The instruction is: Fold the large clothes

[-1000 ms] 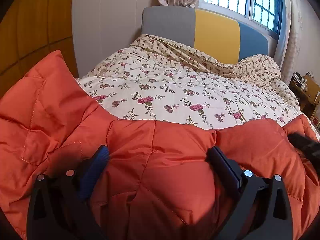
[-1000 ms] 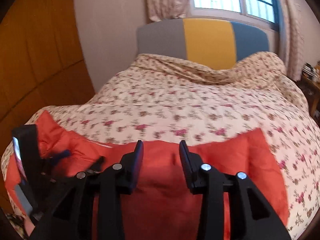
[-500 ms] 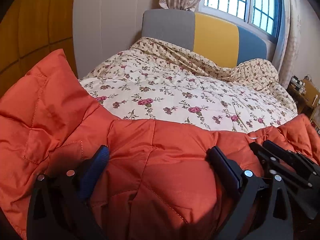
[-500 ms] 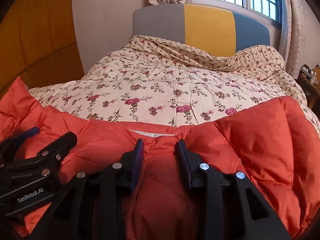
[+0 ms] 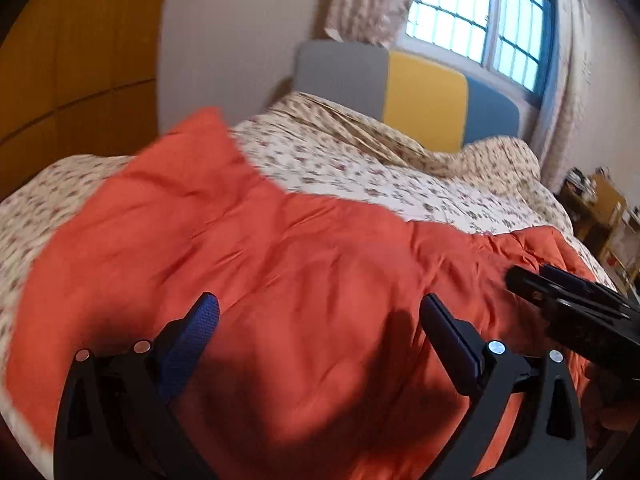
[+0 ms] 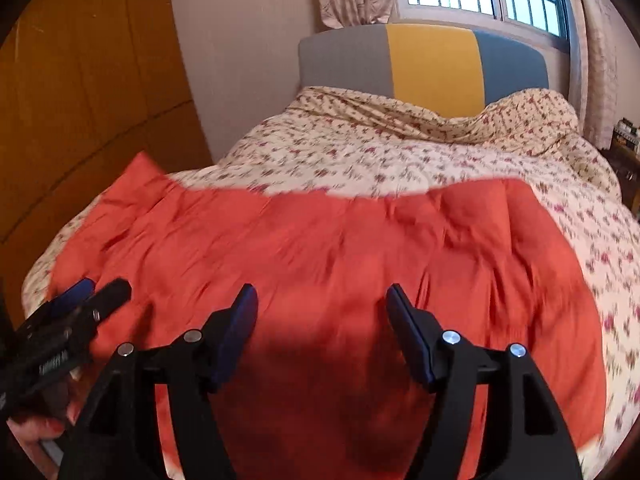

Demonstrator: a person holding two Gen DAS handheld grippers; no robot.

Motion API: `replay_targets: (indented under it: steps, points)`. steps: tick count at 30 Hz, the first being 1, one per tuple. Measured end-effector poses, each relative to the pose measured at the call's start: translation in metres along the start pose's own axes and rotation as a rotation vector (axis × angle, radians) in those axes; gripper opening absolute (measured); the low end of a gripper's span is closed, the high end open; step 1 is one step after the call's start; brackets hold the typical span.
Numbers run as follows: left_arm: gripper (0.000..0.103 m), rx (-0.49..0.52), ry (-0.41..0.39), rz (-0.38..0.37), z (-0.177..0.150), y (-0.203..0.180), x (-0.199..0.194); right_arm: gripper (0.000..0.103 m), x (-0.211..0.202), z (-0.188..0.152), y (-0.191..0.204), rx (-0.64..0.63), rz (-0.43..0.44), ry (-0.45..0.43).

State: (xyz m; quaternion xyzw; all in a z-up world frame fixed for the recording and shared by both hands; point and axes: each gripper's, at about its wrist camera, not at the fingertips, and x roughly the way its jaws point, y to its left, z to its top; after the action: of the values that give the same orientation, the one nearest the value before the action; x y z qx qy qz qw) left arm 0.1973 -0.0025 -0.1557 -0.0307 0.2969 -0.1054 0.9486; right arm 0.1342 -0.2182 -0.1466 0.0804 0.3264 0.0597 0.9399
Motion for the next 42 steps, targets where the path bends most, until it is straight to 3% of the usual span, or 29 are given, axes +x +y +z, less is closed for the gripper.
replay_targets:
  steps: [2, 6, 9, 16, 19, 25, 28, 31, 33, 35, 37, 40, 42]
  points:
    - [0.100, -0.035, -0.020, -0.005, -0.011, 0.013, -0.021, 0.050, -0.014, -0.014, 0.003, -0.005, 0.029, 0.011]
    - [0.100, -0.126, -0.064, 0.002, -0.032, 0.041, -0.059, 0.013, -0.033, -0.041, 0.013, -0.027, 0.077, 0.041]
    - [0.100, -0.198, -0.098, 0.040, -0.048, 0.063, -0.082, 0.007, -0.040, -0.055, 0.020, -0.041, 0.120, 0.056]
    - [0.097, -0.295, -0.050, 0.088, -0.077, 0.091, -0.093, 0.004, -0.021, -0.068, 0.026, -0.060, 0.128, 0.139]
    - [0.091, -0.357, 0.002, 0.051, -0.084, 0.102, -0.085, 0.002, 0.004, -0.081, 0.026, -0.098, 0.112, 0.217]
    - [0.091, -0.444, 0.053, -0.095, -0.083, 0.112, -0.056, 0.002, 0.007, -0.086, 0.028, -0.126, 0.104, 0.208]
    - [0.091, -0.466, 0.039, -0.118, -0.074, 0.113, -0.047, 0.002, 0.008, -0.087, 0.023, -0.105, 0.121, 0.205]
    - [0.091, -0.561, -0.015, -0.154, -0.071, 0.126, -0.045, 0.002, 0.006, -0.088, 0.020, -0.100, 0.125, 0.199]
    - [0.079, -0.608, -0.039, -0.175, -0.068, 0.131, -0.043, 0.002, 0.005, -0.090, 0.019, -0.096, 0.127, 0.196]
    - [0.056, -0.681, -0.031, -0.204, -0.066, 0.139, -0.039, 0.002, 0.004, -0.092, 0.017, -0.096, 0.129, 0.194]
    - [0.040, -0.750, -0.027, -0.232, -0.067, 0.145, -0.039, 0.002, 0.003, -0.093, 0.015, -0.088, 0.132, 0.191]
    - [0.029, -0.719, -0.063, -0.230, -0.056, 0.137, -0.054, 0.002, 0.002, -0.095, 0.013, -0.085, 0.134, 0.188]
    - [0.026, -0.671, -0.105, -0.227, -0.045, 0.125, -0.066, 0.002, 0.004, -0.094, 0.013, -0.076, 0.137, 0.188]
